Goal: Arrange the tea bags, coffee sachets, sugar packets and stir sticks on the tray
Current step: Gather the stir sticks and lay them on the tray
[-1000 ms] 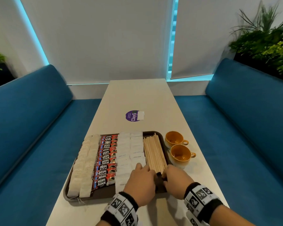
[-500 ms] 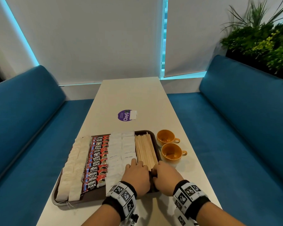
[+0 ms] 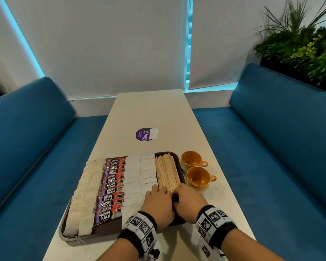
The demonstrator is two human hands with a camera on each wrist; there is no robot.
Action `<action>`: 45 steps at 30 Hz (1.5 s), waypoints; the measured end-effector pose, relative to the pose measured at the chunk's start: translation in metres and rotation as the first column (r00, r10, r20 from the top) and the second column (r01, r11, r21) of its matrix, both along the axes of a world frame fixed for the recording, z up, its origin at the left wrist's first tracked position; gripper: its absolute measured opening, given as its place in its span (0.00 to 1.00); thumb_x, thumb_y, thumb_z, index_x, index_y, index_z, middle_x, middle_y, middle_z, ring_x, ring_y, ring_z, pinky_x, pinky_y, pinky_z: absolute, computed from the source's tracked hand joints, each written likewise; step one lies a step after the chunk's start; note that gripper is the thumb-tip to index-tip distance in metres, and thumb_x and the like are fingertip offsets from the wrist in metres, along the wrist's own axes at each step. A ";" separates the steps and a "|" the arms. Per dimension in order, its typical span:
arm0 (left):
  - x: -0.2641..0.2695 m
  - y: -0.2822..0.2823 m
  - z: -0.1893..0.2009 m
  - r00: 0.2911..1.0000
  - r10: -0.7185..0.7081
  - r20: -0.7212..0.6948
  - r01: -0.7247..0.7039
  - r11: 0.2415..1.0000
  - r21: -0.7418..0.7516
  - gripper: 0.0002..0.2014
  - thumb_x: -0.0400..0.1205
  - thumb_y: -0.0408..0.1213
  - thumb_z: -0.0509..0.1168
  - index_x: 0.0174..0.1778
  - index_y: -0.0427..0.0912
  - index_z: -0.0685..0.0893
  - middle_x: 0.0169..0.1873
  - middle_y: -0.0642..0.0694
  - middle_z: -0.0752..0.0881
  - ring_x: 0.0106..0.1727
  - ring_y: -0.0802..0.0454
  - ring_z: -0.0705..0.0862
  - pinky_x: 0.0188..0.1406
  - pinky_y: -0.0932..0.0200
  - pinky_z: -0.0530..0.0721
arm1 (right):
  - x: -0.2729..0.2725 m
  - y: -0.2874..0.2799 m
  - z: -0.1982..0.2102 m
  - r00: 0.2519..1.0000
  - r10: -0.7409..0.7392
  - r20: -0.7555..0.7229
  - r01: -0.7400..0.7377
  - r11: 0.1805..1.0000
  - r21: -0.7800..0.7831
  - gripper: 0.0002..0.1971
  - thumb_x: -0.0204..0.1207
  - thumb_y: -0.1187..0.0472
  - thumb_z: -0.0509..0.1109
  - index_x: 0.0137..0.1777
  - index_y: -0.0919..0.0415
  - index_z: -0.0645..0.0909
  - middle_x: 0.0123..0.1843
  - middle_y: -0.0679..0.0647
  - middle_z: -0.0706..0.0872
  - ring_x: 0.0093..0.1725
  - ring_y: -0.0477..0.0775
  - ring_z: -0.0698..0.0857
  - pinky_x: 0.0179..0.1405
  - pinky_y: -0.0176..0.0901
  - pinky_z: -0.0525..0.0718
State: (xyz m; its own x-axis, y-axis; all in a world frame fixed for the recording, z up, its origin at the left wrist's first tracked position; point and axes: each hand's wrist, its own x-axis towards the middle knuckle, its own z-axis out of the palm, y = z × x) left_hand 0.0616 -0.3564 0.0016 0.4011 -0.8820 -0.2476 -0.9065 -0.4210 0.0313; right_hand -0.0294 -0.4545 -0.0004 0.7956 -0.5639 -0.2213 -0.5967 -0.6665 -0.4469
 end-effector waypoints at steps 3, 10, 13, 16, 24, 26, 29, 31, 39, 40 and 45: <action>0.002 0.005 0.000 1.000 0.000 0.009 0.000 1.000 -0.007 0.19 0.85 0.47 0.58 0.70 0.45 0.77 0.67 0.44 0.77 0.71 0.40 0.68 0.70 0.42 0.71 | -0.004 0.000 -0.002 0.998 -0.065 -0.025 0.066 0.997 0.028 0.09 0.82 0.57 0.70 0.59 0.53 0.85 0.52 0.50 0.87 0.48 0.51 0.88 0.51 0.42 0.89; 0.000 0.008 -0.002 0.998 -0.004 0.064 0.003 1.000 0.020 0.20 0.84 0.47 0.59 0.70 0.43 0.76 0.68 0.42 0.76 0.71 0.39 0.68 0.70 0.42 0.72 | -0.002 0.000 0.000 0.998 -0.056 -0.039 0.054 0.997 -0.055 0.14 0.83 0.56 0.69 0.67 0.53 0.79 0.62 0.50 0.80 0.53 0.51 0.85 0.53 0.41 0.87; 0.000 0.004 -0.002 0.998 0.016 0.063 -0.018 1.000 0.017 0.20 0.85 0.47 0.58 0.70 0.43 0.76 0.69 0.42 0.75 0.72 0.40 0.67 0.71 0.43 0.72 | 0.000 0.001 0.002 0.998 -0.052 -0.028 0.050 0.996 -0.080 0.14 0.83 0.56 0.69 0.67 0.52 0.79 0.62 0.49 0.78 0.53 0.51 0.84 0.53 0.42 0.86; 0.000 0.003 -0.001 0.998 0.026 0.065 -0.027 0.999 0.020 0.20 0.85 0.47 0.59 0.71 0.43 0.77 0.69 0.42 0.75 0.73 0.40 0.67 0.72 0.42 0.72 | -0.001 0.001 -0.001 0.998 -0.063 -0.026 0.062 0.996 -0.061 0.14 0.82 0.56 0.69 0.66 0.51 0.81 0.60 0.48 0.78 0.52 0.50 0.84 0.54 0.43 0.87; -0.004 0.001 0.001 1.000 0.002 0.003 -0.002 1.000 0.018 0.21 0.85 0.47 0.59 0.72 0.44 0.75 0.69 0.43 0.76 0.72 0.40 0.67 0.72 0.42 0.71 | -0.002 0.001 -0.002 0.999 -0.032 -0.026 0.031 0.999 -0.031 0.14 0.82 0.54 0.70 0.66 0.52 0.84 0.58 0.47 0.77 0.51 0.51 0.84 0.54 0.43 0.86; -0.003 0.001 0.002 1.000 0.017 0.004 -0.017 0.999 0.028 0.21 0.85 0.48 0.59 0.72 0.44 0.76 0.69 0.42 0.75 0.73 0.40 0.67 0.73 0.42 0.71 | -0.002 0.002 -0.001 0.998 -0.064 -0.011 0.064 0.998 -0.015 0.13 0.82 0.54 0.71 0.65 0.51 0.83 0.57 0.46 0.76 0.51 0.50 0.83 0.54 0.43 0.87; -0.002 0.002 0.004 0.999 0.032 -0.021 -0.032 0.999 0.007 0.21 0.85 0.47 0.59 0.73 0.44 0.75 0.69 0.43 0.75 0.72 0.41 0.67 0.73 0.43 0.71 | -0.002 0.004 0.002 0.990 -0.114 0.078 0.112 0.993 0.033 0.09 0.84 0.57 0.69 0.62 0.52 0.84 0.57 0.45 0.77 0.51 0.48 0.83 0.54 0.39 0.84; 0.000 0.001 0.008 0.999 0.036 -0.027 -0.038 0.998 -0.045 0.23 0.84 0.46 0.60 0.75 0.45 0.73 0.70 0.43 0.74 0.72 0.41 0.67 0.72 0.45 0.72 | 0.002 0.005 0.008 0.975 -0.124 0.183 0.120 0.992 0.032 0.09 0.85 0.58 0.67 0.61 0.52 0.85 0.57 0.45 0.78 0.52 0.45 0.81 0.57 0.37 0.83; 0.024 -0.009 0.006 0.990 0.055 -0.131 -0.051 0.998 0.036 0.43 0.84 0.53 0.63 0.90 0.44 0.47 0.90 0.44 0.48 0.90 0.39 0.43 0.86 0.37 0.54 | 0.040 -0.008 0.018 0.997 0.009 0.072 -0.004 0.998 -0.058 0.32 0.84 0.64 0.66 0.87 0.59 0.60 0.89 0.55 0.60 0.88 0.57 0.60 0.88 0.51 0.62; 0.027 -0.010 0.002 0.991 0.034 -0.127 -0.027 0.998 0.063 0.44 0.85 0.54 0.62 0.90 0.45 0.44 0.90 0.45 0.46 0.90 0.39 0.40 0.87 0.37 0.50 | 0.045 -0.011 0.016 1.000 0.012 0.012 -0.011 0.999 -0.052 0.35 0.83 0.64 0.66 0.88 0.61 0.56 0.90 0.57 0.55 0.89 0.58 0.55 0.89 0.52 0.59; 0.035 -0.009 -0.010 0.994 -0.003 -0.108 0.013 0.996 0.089 0.42 0.86 0.59 0.57 0.91 0.48 0.44 0.91 0.47 0.45 0.89 0.38 0.36 0.87 0.36 0.43 | 0.059 -0.011 0.017 0.965 0.022 -0.262 -0.060 0.989 -0.138 0.32 0.87 0.59 0.63 0.87 0.65 0.57 0.88 0.64 0.58 0.87 0.64 0.59 0.88 0.57 0.61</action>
